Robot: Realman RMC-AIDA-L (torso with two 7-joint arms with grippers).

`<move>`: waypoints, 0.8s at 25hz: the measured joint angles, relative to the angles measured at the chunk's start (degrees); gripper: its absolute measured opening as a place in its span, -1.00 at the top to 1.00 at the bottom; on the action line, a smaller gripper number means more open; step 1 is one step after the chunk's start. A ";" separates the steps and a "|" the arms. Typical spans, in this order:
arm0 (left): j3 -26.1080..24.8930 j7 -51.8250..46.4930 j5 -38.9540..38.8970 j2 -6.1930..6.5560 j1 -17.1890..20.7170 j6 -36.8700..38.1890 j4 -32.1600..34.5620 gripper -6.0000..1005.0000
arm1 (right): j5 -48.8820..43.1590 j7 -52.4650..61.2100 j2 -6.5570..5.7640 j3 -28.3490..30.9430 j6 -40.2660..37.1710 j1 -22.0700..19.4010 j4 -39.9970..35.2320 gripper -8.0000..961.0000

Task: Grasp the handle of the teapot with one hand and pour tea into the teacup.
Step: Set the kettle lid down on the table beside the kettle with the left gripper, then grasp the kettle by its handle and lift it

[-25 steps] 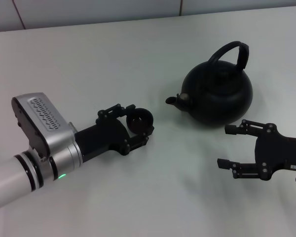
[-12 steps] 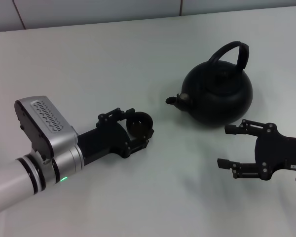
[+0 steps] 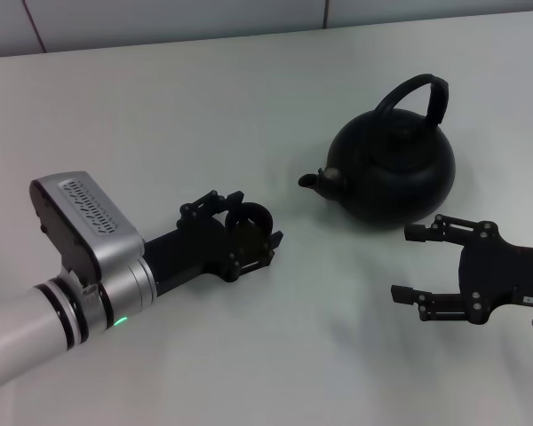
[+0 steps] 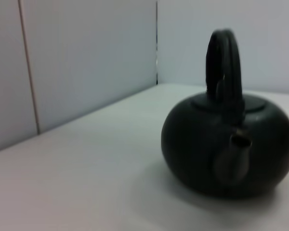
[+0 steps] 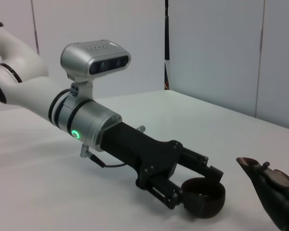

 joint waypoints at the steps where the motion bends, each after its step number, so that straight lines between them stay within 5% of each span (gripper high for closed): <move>1: -1.57 0.00 1.41 0.08 0.78 1.75 0.17 -0.59 | 0.00 0.00 0.00 0.01 0.00 0.00 0.00 -0.59; 7: -1.95 -1.29 2.51 0.94 5.79 14.57 4.44 -0.60 | 0.00 0.00 0.00 0.00 0.18 0.19 -0.24 -0.58; 8: -1.72 -5.12 2.90 1.01 11.56 23.82 12.33 -0.60 | -0.01 0.00 0.03 0.01 0.38 0.36 -0.25 -0.58; 13: 0.60 -11.99 3.07 1.24 21.69 39.02 26.28 -0.60 | 0.00 0.00 0.05 0.09 0.50 0.62 -0.26 -0.57; 20: 4.45 -23.50 3.11 2.33 29.65 45.80 38.40 -0.60 | 0.01 0.04 0.10 0.58 0.41 0.88 -0.15 -0.56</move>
